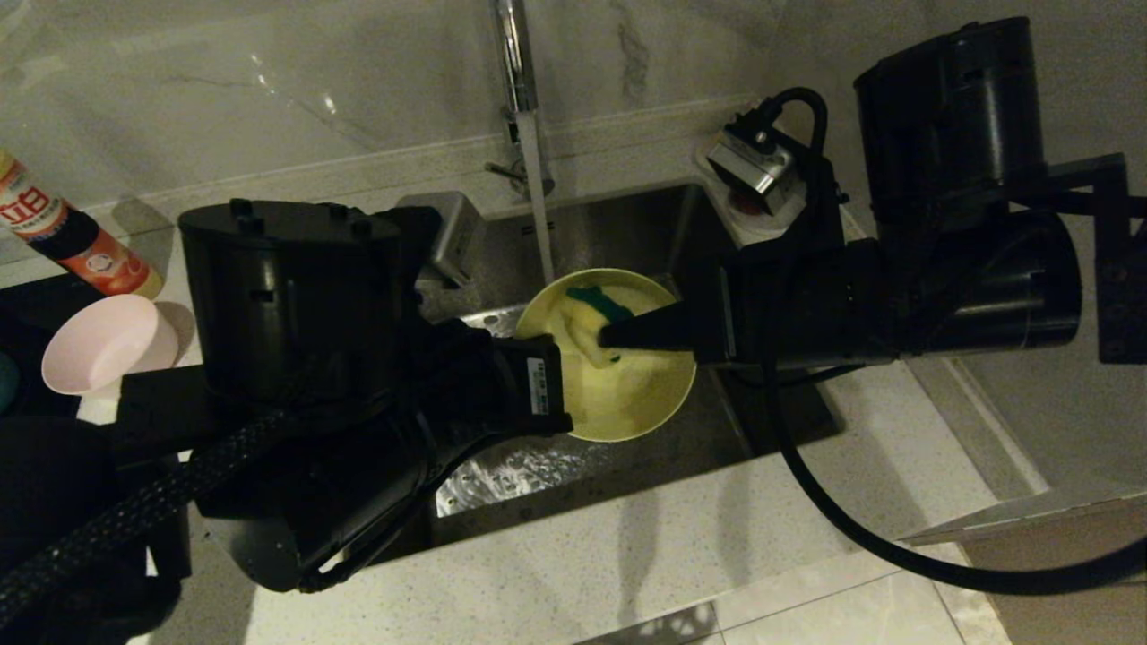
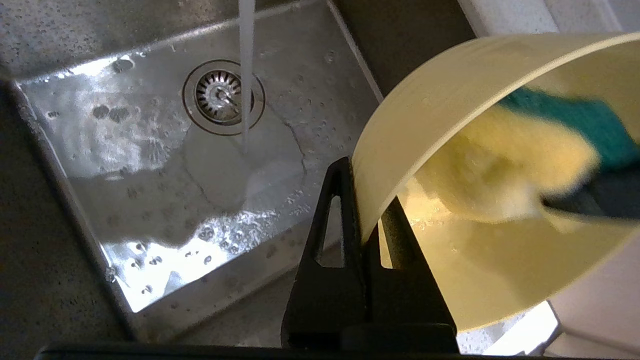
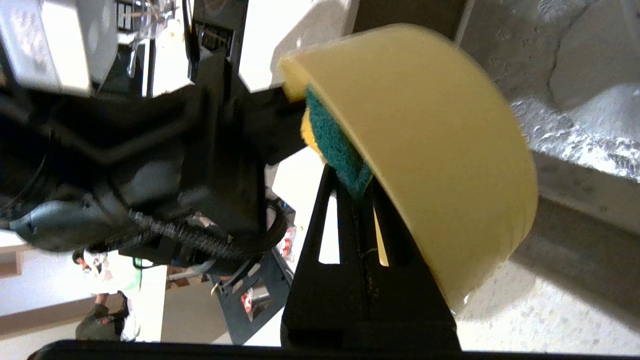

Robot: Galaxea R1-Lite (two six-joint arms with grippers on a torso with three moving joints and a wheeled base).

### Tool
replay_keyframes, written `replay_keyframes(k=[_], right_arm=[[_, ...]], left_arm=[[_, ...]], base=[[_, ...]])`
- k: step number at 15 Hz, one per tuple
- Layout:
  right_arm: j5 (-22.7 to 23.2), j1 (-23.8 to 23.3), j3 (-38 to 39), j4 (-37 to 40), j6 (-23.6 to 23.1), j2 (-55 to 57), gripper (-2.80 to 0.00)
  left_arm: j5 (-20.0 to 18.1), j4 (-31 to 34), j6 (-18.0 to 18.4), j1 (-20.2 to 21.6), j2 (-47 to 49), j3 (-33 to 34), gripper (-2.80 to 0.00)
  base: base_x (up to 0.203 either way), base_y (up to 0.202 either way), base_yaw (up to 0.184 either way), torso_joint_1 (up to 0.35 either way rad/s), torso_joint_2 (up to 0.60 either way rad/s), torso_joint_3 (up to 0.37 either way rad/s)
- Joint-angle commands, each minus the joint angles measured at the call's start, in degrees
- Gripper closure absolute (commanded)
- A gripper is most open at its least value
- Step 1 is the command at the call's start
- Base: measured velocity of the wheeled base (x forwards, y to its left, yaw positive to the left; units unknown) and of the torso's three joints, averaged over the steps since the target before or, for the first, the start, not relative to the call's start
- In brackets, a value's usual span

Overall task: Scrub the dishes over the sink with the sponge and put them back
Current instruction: Wipe the bowl

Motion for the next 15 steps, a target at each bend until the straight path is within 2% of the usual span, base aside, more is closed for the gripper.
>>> replay_keyframes(k=[1, 5, 8, 15], right_arm=[[0.04, -0.32, -1.77, 0.23, 0.23, 1.6, 0.0], [-0.06, 2.24, -2.85, 1.31, 0.34, 0.34, 0.0], [-0.65, 3.3, -0.76, 2.95, 0.44, -1.68, 0.0], [-0.64, 0.66, 4.14, 2.79, 0.61, -5.08, 0.0]], left_arm=[[0.0, -2.5, 0.03, -0.26, -0.36, 1.66, 0.0], [-0.01, -4.31, -0.05, -0.45, -0.36, 2.71, 0.0], [0.25, -4.33, -0.16, -0.41, -0.23, 1.44, 0.0], [0.61, -3.9, 0.28, 0.17, -1.33, 1.75, 0.0]], base=[[0.0, 0.0, 0.0, 0.0, 0.0, 0.0], [0.0, 0.0, 0.0, 0.0, 0.0, 0.0], [0.0, 0.0, 0.0, 0.0, 0.0, 0.0], [0.0, 0.0, 0.0, 0.0, 0.0, 0.0]])
